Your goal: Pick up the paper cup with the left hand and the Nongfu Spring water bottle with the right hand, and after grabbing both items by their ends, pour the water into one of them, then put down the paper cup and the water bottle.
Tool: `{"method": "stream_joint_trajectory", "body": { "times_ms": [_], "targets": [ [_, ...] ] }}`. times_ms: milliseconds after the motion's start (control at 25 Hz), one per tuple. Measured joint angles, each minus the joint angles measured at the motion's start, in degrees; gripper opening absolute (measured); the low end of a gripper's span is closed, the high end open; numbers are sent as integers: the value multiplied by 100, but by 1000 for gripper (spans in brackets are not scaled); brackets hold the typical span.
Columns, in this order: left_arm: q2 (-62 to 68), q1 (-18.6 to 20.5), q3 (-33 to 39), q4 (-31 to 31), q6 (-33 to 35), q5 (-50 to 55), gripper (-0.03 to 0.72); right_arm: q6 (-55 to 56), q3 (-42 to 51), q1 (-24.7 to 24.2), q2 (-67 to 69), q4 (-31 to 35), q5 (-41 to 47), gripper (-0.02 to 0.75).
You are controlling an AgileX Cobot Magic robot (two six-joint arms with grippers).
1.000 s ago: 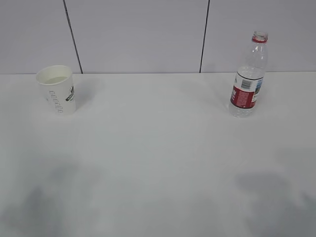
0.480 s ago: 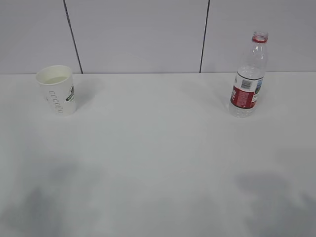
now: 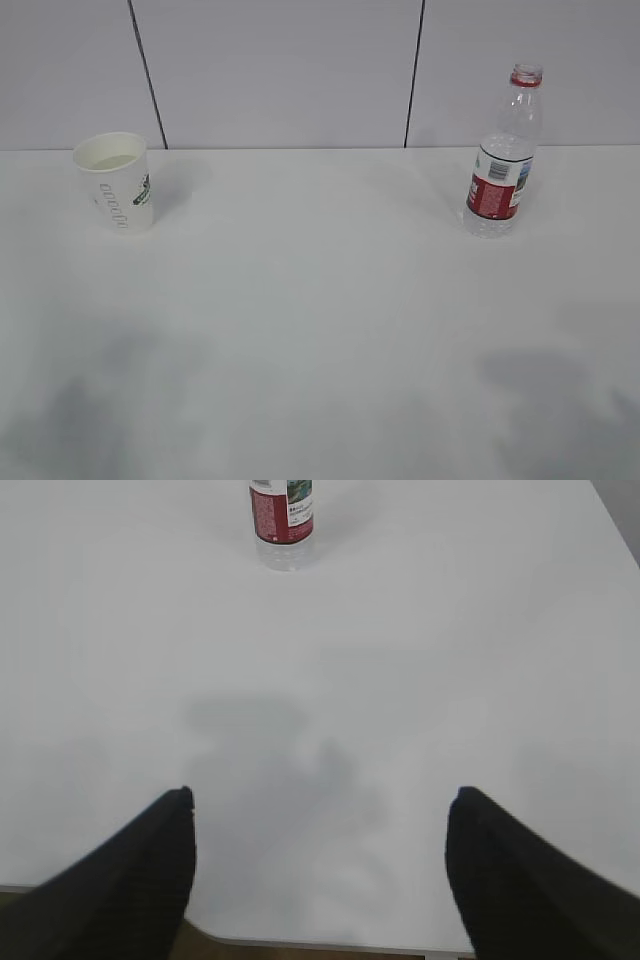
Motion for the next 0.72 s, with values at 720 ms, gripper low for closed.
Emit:
{"method": "stream_joint_trajectory", "body": {
  "times_ms": [720],
  "targets": [
    [0, 0, 0, 0, 0, 0, 518, 0, 0, 0, 0, 0, 0, 585]
  ]
}}
